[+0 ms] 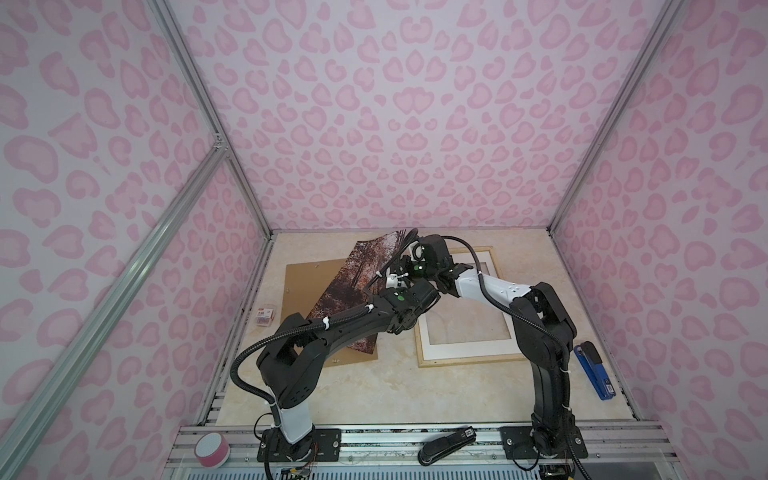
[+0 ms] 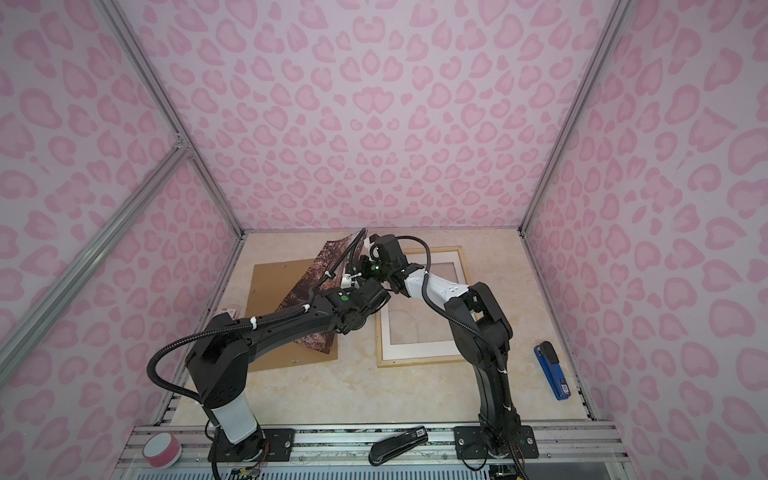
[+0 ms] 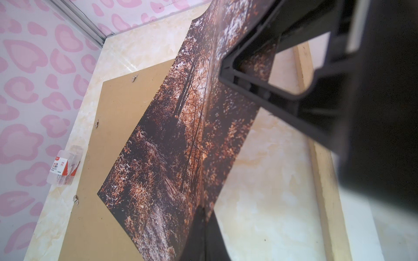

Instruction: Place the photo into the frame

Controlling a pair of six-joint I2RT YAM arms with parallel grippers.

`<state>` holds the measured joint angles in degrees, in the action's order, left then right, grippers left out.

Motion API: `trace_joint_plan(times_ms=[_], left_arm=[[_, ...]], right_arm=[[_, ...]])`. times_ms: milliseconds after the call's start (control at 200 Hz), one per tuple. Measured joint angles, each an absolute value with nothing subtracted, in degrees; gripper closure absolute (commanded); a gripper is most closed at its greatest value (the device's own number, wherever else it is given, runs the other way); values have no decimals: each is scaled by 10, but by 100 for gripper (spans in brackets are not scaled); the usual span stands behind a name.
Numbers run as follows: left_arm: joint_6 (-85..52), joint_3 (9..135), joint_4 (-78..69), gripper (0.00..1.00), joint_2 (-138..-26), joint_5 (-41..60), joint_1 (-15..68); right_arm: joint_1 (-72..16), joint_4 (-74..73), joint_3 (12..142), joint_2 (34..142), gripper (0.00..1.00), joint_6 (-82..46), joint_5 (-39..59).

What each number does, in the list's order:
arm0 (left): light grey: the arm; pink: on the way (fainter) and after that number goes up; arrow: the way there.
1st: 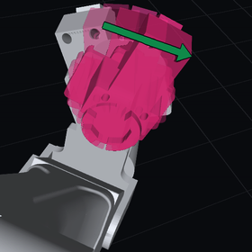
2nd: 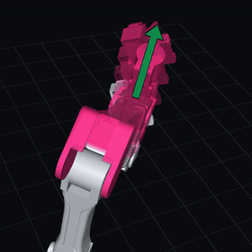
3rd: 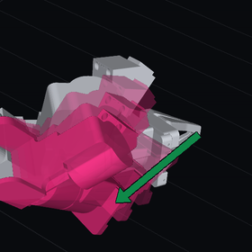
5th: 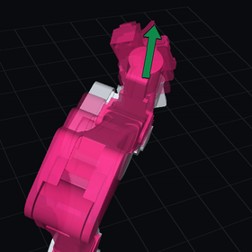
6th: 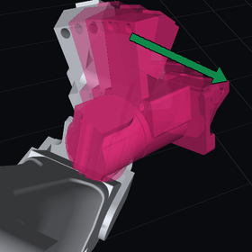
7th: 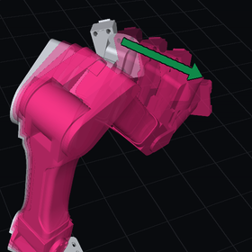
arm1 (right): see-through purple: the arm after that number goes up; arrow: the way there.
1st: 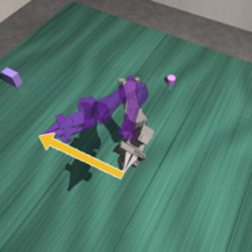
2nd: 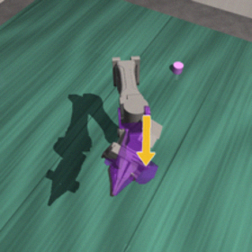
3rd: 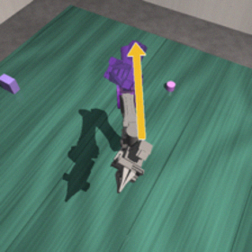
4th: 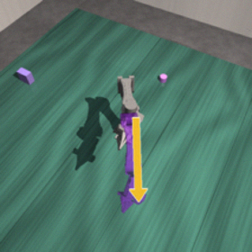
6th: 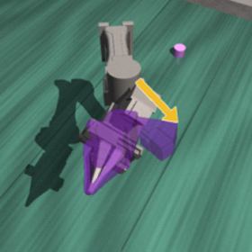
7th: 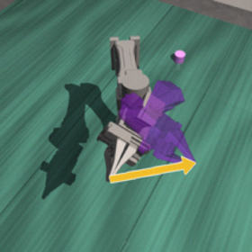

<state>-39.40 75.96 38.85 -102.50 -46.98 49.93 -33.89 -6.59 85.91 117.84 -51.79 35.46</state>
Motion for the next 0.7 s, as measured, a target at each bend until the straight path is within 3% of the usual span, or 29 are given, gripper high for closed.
trace_joint_plan(times_ms=[450, 700], left_arm=[[-389, 773, 415, 96, -1025, -463, 499], [-380, 808, 440, 96, -1024, -443, 499]], right_arm=[[-317, -72, 832, 1157, 66, -503, 359], [-253, -69, 787, 1112, 59, -471, 354]])
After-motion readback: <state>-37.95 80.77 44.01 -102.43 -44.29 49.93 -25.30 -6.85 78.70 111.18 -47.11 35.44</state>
